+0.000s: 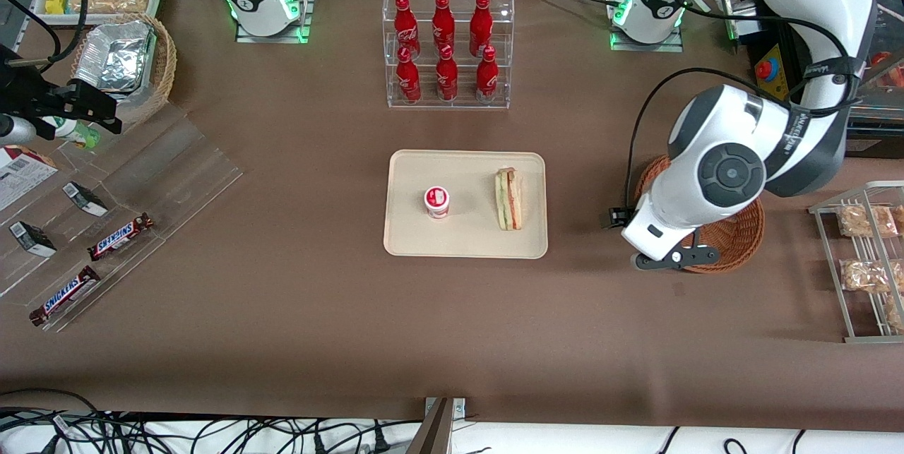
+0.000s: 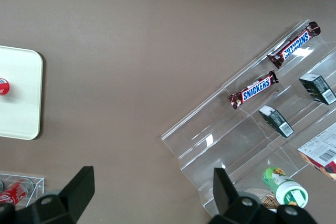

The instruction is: Place sandwich from basket to tray

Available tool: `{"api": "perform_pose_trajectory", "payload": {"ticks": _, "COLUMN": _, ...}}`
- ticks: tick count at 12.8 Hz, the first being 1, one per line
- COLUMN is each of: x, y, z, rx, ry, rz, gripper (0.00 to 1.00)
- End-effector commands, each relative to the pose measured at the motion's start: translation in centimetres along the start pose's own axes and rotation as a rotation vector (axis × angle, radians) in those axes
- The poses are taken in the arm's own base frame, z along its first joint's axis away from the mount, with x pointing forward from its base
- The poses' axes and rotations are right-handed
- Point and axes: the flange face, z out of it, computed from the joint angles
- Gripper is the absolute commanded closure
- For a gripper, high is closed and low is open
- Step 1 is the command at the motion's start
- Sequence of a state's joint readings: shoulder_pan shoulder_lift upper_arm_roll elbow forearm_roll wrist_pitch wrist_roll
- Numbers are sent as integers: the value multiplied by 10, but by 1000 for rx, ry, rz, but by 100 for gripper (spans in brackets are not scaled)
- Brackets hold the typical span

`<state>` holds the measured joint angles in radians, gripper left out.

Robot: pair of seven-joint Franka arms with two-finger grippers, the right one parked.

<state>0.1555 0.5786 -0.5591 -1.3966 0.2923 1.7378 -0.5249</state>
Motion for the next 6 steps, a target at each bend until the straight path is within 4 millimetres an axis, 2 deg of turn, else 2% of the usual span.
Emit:
{"api": "perform_pose_trajectory", "payload": {"ticks": 1, "x": 3, "y": -28, "z": -12, "rx": -33, "ry": -31, "rz": 53, "gripper": 0}}
{"api": "perform_pose_trajectory", "payload": {"ticks": 3, "x": 7, "y": -52, "z": -21, "rx": -51, "ry": -25, "rz": 75, "gripper": 0}}
{"api": "perform_pose_trajectory", "payload": {"ticks": 6, "x": 11, "y": -65, "z": -22, "rx": -97, "ry": -38, "rz": 165, "gripper": 0}}
